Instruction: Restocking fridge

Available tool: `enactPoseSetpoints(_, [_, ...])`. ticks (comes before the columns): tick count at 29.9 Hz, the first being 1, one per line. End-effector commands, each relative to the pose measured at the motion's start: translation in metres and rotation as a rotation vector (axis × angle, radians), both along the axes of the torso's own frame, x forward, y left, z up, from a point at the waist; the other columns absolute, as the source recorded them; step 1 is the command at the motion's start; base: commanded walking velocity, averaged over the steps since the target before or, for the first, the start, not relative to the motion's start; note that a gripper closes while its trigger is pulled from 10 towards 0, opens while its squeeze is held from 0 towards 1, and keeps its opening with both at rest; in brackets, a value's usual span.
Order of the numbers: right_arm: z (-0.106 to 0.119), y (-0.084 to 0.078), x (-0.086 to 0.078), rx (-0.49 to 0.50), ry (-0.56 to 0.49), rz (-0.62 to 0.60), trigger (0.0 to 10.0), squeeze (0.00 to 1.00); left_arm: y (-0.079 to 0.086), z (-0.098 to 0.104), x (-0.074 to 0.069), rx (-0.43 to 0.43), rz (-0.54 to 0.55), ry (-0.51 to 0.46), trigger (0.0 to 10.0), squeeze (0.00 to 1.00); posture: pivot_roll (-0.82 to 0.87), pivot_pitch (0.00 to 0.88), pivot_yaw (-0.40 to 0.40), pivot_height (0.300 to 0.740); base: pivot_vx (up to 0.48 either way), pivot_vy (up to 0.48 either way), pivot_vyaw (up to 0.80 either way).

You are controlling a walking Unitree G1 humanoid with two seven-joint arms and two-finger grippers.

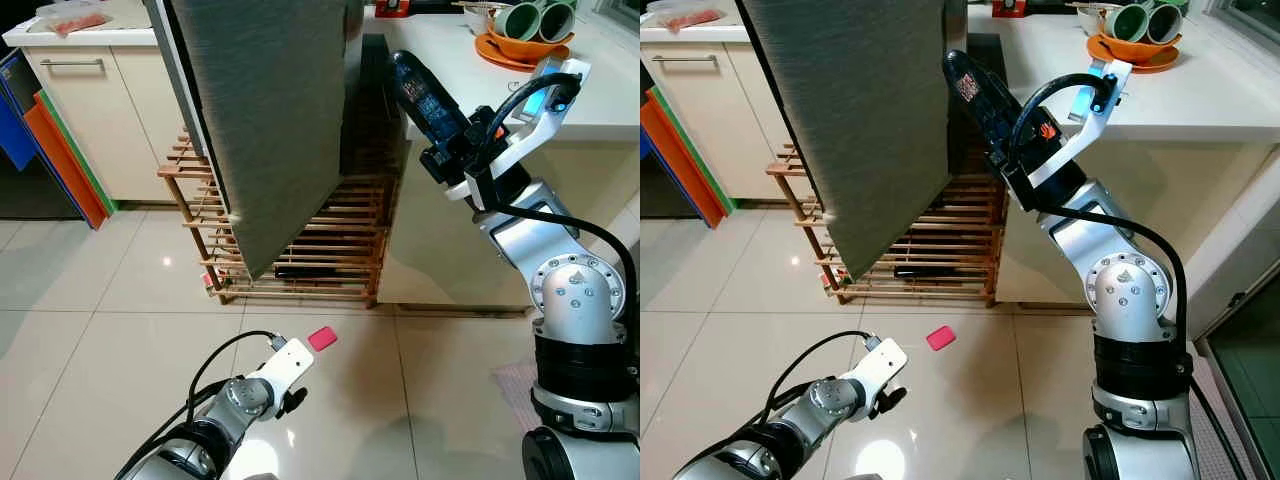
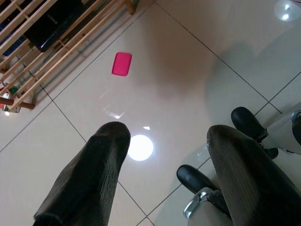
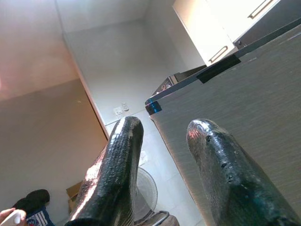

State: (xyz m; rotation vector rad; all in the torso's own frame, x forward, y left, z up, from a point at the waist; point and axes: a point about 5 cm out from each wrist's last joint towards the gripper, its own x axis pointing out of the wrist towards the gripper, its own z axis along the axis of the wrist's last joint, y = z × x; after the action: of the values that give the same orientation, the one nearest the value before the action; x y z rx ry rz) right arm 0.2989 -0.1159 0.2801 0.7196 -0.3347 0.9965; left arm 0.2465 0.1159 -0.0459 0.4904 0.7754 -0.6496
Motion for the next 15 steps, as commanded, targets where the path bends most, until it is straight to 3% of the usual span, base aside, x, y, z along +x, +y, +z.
enactPoseSetpoints(1, [0.003,0.0,-0.001,0.008,-0.011,0.011,10.0,0.0,0.002,0.0,0.0,0.005,0.012,-0.002,10.0,0.0,-0.09,0.0,0.034,0.74,0.0,0.0,0.0])
enactPoseSetpoints(2, [0.004,-0.008,-0.019,-0.023,-0.021,0.058,10.0,0.0,0.003,-0.001,-0.001,-0.002,0.014,0.005,10.0,0.0,-0.09,0.0,0.036,0.74,0.0,0.0,0.0])
enactPoseSetpoints(3, [-0.067,-0.033,0.015,-0.259,0.267,-0.376,10.0,0.0,-0.034,0.068,0.055,-0.249,0.001,-0.33,10.0,0.0,-0.09,0.0,0.028,0.74,0.0,0.48,0.0])
enactPoseSetpoints(4, [-0.123,-0.056,0.022,-0.498,0.426,-0.673,10.0,0.0,-0.054,0.131,0.08,-0.432,-0.018,-0.579,10.0,0.0,-0.09,0.0,0.028,0.74,0.0,0.416,0.0])
enactPoseSetpoints(5, [-0.123,-0.056,0.022,-0.498,0.426,-0.673,10.0,0.0,-0.054,0.131,0.08,-0.432,-0.018,-0.579,10.0,0.0,-0.09,0.0,0.028,0.74,0.0,0.416,0.0])
enactPoseSetpoints(6, [-0.158,-0.07,0.019,-0.69,0.482,-0.848,10.0,0.0,-0.063,0.177,0.088,-0.551,-0.039,-0.752,10.0,0.0,-0.09,0.0,0.028,0.74,0.0,0.0,0.0])
enactPoseSetpoints(7, [-0.174,-0.075,0.016,-0.794,0.486,-0.921,10.0,0.0,-0.065,0.198,0.09,-0.604,-0.04,-0.835,10.0,0.0,-0.09,0.0,0.028,0.74,0.0,0.0,0.0])
enactPoseSetpoints(15, [-0.174,-0.072,0.016,-0.8,0.487,-0.911,10.0,0.0,-0.063,0.192,0.093,-0.618,0.032,-0.807,10.0,0.0,-0.09,0.0,0.02,0.74,0.0,0.0,0.0])
